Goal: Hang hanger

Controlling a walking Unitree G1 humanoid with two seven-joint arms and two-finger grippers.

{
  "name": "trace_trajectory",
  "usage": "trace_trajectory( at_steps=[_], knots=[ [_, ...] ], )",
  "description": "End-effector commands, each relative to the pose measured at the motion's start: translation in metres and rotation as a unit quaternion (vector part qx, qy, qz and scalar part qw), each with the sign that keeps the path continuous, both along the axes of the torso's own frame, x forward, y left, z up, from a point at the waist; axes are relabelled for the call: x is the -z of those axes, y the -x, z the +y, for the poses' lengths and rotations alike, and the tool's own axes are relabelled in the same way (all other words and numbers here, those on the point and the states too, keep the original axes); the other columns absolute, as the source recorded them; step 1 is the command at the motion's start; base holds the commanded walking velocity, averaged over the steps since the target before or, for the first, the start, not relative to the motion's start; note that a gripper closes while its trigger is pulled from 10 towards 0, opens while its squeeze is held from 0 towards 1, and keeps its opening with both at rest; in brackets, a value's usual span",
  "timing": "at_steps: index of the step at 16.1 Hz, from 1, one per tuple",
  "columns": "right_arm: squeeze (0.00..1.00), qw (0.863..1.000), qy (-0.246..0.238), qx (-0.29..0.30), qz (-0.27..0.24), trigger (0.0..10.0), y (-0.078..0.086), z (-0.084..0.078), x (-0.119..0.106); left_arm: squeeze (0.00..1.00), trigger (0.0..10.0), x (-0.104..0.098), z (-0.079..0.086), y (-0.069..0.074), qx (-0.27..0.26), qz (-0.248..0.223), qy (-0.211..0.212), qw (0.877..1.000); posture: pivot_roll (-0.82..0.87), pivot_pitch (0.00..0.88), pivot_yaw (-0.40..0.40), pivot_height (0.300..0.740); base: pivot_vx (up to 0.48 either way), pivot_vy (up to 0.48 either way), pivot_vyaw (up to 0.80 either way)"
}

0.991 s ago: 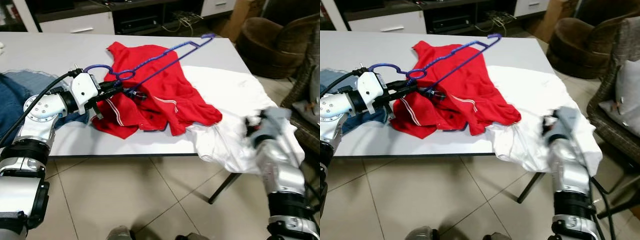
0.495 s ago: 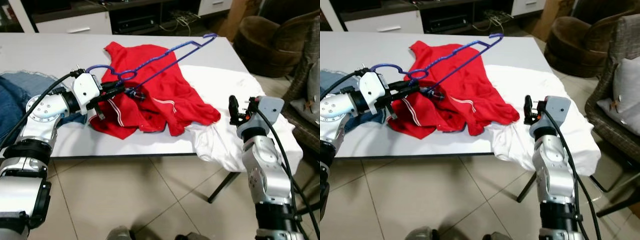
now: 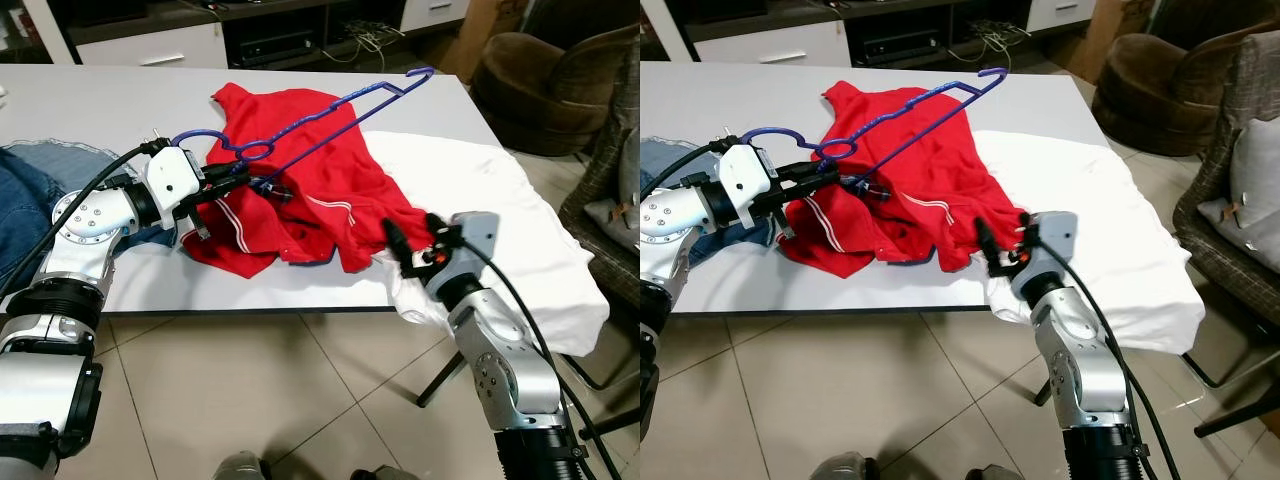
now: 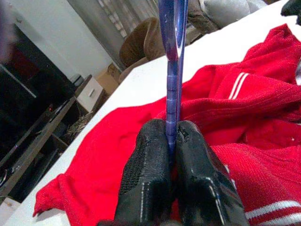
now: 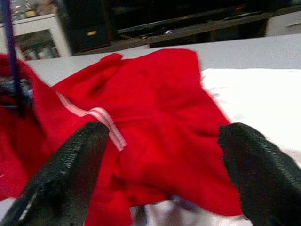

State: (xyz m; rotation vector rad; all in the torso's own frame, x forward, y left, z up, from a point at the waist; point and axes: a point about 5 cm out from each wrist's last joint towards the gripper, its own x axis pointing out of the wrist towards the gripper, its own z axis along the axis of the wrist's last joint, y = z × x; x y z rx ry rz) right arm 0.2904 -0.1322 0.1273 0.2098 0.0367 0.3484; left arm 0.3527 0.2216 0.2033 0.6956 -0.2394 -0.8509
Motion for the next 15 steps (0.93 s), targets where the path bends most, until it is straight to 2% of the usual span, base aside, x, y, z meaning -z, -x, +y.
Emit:
trace_trajectory(
  at_steps=[1, 3, 4, 6, 7, 8, 9, 10, 13, 15],
  knots=[
    [0.93, 0.999, 0.02, -0.027, 0.017, 10.0, 0.005, 0.003, 0.007, 0.0, 0.0, -0.005, 0.0, -0.001, 0.004, -0.005, -0.006, 1.0, 0.04, 0.036, -0.006, 0.74, 0.0, 0.0, 0.0],
    [0.9, 0.997, 0.049, -0.039, 0.037, 10.0, 0.008, 0.006, 0.018, 0.0, 0.0, -0.005, 0.0, -0.001, 0.004, -0.005, -0.006, 1.0, 0.04, 0.036, -0.006, 0.74, 0.0, 0.0, 0.0],
    [0.73, 0.994, 0.081, -0.042, 0.051, 10.0, 0.008, 0.006, 0.026, 0.0, 0.0, -0.005, 0.0, -0.001, 0.004, -0.005, -0.006, 1.0, 0.04, 0.036, -0.006, 0.74, 0.0, 0.0, 0.0],
    [0.5, 0.992, 0.102, -0.032, 0.071, 10.0, 0.008, 0.004, 0.036, 0.0, 0.0, -0.005, 0.0, -0.001, 0.004, -0.005, -0.005, 1.0, 0.05, 0.034, -0.007, 0.74, 0.0, 0.0, 0.0],
    [0.16, 0.989, 0.121, -0.032, 0.075, 10.0, 0.006, 0.004, 0.041, 0.0, 0.0, -0.005, 0.001, -0.001, 0.002, -0.005, -0.005, 1.0, 0.05, 0.031, -0.009, 0.74, 0.0, 0.0, 0.0],
    [0.17, 0.989, 0.121, -0.035, 0.074, 10.0, 0.005, 0.006, 0.041, 0.0, 0.0, -0.005, 0.001, -0.001, 0.002, -0.005, -0.005, 1.0, 0.05, 0.031, -0.009, 0.74, 0.0, 0.0, 0.0],
    [0.33, 0.989, 0.118, -0.046, 0.076, 10.0, 0.004, 0.01, 0.041, 0.0, 0.0, -0.005, 0.001, -0.001, 0.002, -0.006, -0.004, 1.0, 0.05, 0.031, -0.009, 0.74, 0.0, 0.0, 0.0],
    [1.0, 0.989, 0.118, -0.05, 0.079, 10.0, 0.002, 0.014, 0.043, 0.0, 0.0, -0.005, 0.0, -0.001, 0.002, -0.006, -0.004, 1.0, 0.05, 0.029, -0.01, 0.74, 0.0, 0.0, 0.0],
    [1.0, 0.992, 0.088, -0.064, 0.067, 10.0, -0.005, 0.022, 0.033, 0.0, 0.0, -0.005, 0.0, -0.001, 0.003, -0.007, -0.004, 1.0, 0.06, 0.026, -0.013, 0.74, 0.0, 0.0, 0.0],
    [1.0, 0.992, 0.086, -0.068, 0.066, 10.0, -0.006, 0.023, 0.033, 0.0, 0.0, -0.005, 0.0, -0.001, 0.002, -0.007, -0.004, 1.0, 0.06, 0.025, -0.014, 0.74, 0.0, 0.0, 0.0]
  ],
)
